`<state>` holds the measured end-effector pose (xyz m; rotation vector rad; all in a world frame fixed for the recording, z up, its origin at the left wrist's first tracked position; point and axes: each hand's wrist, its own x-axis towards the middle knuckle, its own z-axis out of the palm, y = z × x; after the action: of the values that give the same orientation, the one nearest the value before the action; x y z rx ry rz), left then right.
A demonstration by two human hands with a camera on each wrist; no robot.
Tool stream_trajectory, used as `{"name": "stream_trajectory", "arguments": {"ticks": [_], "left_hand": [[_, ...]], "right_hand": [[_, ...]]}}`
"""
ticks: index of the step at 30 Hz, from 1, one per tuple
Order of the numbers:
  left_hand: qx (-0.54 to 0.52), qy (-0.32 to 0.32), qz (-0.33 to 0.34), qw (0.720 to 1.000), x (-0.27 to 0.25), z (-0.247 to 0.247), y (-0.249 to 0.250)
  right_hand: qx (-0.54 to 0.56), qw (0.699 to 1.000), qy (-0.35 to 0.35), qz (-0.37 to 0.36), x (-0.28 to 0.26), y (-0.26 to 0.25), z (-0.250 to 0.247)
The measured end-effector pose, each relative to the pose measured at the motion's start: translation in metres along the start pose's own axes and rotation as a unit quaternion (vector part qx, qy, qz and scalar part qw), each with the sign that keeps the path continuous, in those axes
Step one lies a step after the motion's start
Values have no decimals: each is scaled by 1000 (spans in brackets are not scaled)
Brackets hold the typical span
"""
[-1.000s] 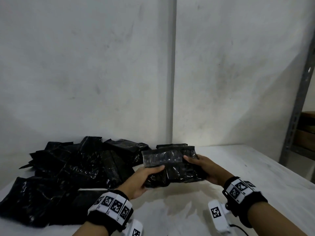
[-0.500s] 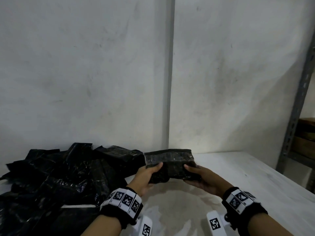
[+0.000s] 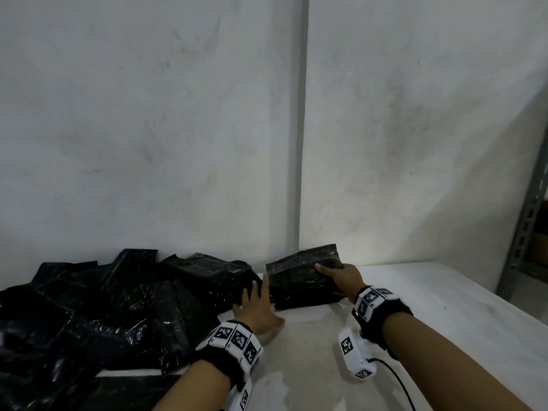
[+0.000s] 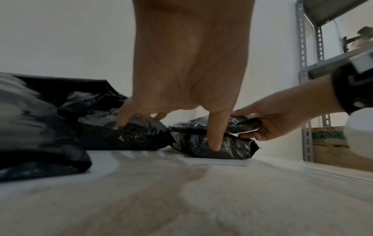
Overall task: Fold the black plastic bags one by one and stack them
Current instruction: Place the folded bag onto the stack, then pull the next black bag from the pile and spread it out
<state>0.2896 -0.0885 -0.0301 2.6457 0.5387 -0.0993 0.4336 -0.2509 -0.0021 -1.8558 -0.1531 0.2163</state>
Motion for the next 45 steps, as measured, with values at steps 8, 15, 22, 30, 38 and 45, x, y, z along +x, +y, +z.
{"name": "stream_trajectory", "arguments": {"ticks": [8,15,22,30,38,45], "left_hand": [[65,-79,-45,994,-5,6,-2],[57,-73,-35,995,-4,7,-3],[-24,-58,-13,998,-24,-18,-19],[-215,80,25,973,-119,-67,-87],[-178,110,-31,977,-181,-75,-139],[-118,95,-58,987,-210,-68,-156]], "right_hand": [[-368,899,40,-232,-6,8,15],[-519,821,-122,-205,4,22,13],[-495,816,-66,-292,-24,8,18],[-309,867,-288,-264,-129,-22,80],[-387,832,-336,-213,-213,-16,146],[-456,814,-307,-191,-239,-16,158]]}}
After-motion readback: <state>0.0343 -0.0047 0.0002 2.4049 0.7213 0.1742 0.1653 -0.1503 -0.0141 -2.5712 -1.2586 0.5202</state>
